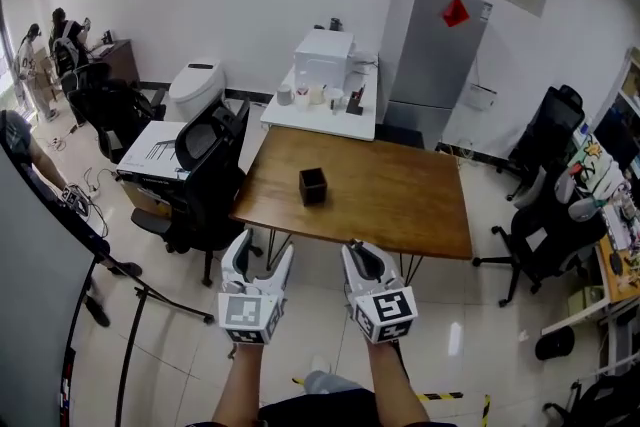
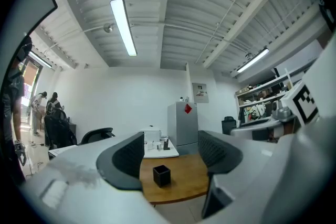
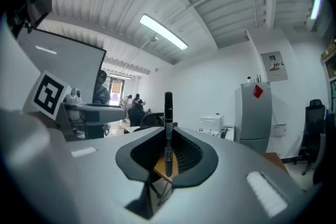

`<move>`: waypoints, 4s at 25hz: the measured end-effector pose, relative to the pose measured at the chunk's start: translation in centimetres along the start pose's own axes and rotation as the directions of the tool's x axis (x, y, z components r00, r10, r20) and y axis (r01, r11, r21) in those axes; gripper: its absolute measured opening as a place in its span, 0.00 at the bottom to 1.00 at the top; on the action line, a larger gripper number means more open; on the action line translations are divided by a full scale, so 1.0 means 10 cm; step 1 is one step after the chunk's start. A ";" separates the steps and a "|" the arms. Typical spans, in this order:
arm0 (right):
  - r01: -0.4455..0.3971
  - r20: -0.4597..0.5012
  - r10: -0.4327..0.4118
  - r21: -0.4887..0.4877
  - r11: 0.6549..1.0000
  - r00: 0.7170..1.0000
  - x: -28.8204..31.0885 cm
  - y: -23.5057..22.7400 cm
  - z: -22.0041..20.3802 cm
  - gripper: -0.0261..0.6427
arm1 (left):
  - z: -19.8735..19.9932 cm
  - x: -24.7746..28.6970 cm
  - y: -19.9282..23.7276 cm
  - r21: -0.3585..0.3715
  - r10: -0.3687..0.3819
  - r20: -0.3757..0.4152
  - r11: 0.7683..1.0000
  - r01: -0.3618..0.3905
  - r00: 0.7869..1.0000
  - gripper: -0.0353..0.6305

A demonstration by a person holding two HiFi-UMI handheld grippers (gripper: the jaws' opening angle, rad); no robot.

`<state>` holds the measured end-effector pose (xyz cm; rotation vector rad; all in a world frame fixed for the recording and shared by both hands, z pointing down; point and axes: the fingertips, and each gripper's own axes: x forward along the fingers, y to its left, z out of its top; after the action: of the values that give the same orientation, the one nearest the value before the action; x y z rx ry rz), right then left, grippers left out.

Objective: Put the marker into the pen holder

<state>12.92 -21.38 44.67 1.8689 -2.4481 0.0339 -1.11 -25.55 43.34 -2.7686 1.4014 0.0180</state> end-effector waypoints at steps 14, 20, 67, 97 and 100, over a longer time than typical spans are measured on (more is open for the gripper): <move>0.040 0.000 -0.040 0.081 0.996 0.999 0.84 -1.18 -0.11 0.11 | -0.19 1.19 0.20 0.012 0.075 -0.041 0.997 -0.074 0.996 0.54; 0.029 -0.003 -0.029 0.084 0.996 1.000 1.23 -1.33 -0.10 0.11 | -0.20 1.59 0.39 0.019 0.076 -0.040 0.997 -0.075 0.996 0.54; -0.136 -0.241 0.167 0.139 0.981 0.956 4.15 -1.91 -1.67 0.11 | -0.40 4.13 1.77 -0.051 -0.029 -0.071 0.998 0.025 0.997 0.54; -0.180 -0.611 0.169 0.043 0.983 0.773 4.22 -1.68 -2.96 0.11 | -0.26 4.01 1.86 -0.077 0.067 -0.015 0.995 -0.068 0.998 0.51; -0.189 -0.658 0.161 0.028 0.981 0.736 4.25 -1.66 -2.96 0.11 | -0.24 3.98 1.88 -0.080 0.073 -0.008 0.994 -0.074 0.997 0.51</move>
<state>18.80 -65.03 76.54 1.2773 -2.0681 0.5520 7.31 -68.78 44.05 -2.7806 1.5366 0.0708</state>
